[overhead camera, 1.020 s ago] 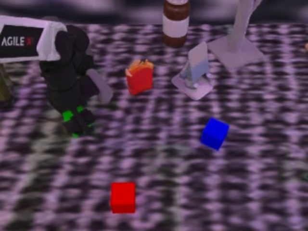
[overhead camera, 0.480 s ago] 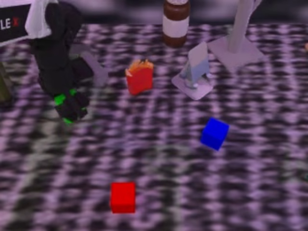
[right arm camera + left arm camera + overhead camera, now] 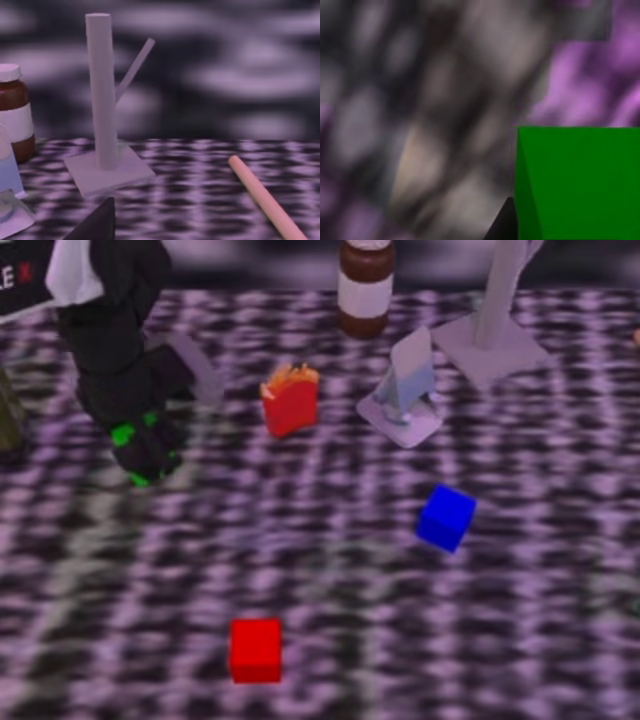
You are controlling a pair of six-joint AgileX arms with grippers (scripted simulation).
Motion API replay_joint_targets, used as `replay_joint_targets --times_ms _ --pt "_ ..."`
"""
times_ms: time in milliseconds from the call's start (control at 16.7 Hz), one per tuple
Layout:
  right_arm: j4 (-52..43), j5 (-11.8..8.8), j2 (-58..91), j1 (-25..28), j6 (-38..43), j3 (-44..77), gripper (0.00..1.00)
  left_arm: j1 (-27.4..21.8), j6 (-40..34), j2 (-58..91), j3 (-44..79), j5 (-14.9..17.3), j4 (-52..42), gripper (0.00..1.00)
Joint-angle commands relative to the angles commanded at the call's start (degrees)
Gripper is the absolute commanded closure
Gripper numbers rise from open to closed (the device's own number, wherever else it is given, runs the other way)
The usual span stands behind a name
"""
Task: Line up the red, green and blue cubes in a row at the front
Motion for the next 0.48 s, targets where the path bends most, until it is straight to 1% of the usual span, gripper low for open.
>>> replay_joint_targets --times_ms 120,180,300,480 --pt "0.0 0.0 0.0 0.0 0.0 0.0 0.00 -3.1 -0.5 -0.9 -1.0 0.0 0.1 1.00" --pt "0.0 0.0 0.0 0.0 0.0 0.0 0.00 -5.6 -0.9 -1.6 -1.7 -0.1 0.2 1.00" --pt "0.0 0.0 0.0 0.0 0.0 0.0 0.00 -12.3 -1.9 -3.5 -3.9 -0.1 0.3 1.00" --pt "0.0 0.0 0.0 0.0 0.0 0.0 0.00 -24.2 -3.5 -6.5 -7.6 -0.1 0.6 1.00"
